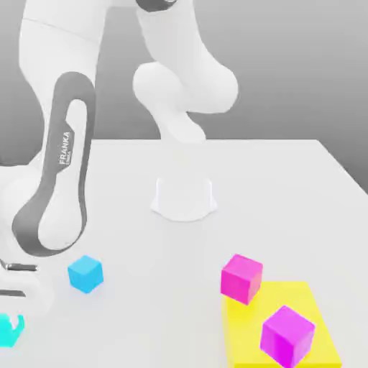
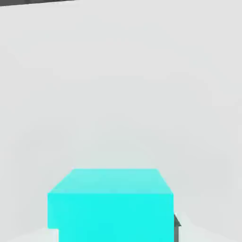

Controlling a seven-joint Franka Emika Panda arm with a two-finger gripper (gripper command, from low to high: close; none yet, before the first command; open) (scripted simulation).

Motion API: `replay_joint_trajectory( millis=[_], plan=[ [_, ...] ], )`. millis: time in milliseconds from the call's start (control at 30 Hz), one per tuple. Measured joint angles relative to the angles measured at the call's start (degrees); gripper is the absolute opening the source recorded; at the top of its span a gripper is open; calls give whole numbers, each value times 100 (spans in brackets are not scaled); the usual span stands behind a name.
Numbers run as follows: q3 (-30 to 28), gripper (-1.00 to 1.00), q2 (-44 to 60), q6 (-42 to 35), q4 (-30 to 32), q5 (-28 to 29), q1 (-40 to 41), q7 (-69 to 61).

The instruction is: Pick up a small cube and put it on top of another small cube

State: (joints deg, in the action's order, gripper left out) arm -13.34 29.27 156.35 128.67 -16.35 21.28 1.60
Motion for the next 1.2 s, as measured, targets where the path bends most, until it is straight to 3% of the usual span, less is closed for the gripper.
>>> replay_joint_trajectory(
  millis=[200, 667, 833, 867, 1067, 1200],
  plan=[
    [-145, -100, -1173, -688, 439, 564, -678, 699],
    [1289, -100, -3979, -1750, 2076, 1494, -3088, 3203],
    [1542, -100, -3656, -1063, 2437, 1568, -3288, 3484],
    [1546, 100, -3488, -848, 2483, 1580, -3291, 3497],
    [1550, 100, -3403, -739, 2506, 1592, -3291, 3508],
    [1547, 100, -3935, -1399, 2377, 1578, -3296, 3499]
  ],
)
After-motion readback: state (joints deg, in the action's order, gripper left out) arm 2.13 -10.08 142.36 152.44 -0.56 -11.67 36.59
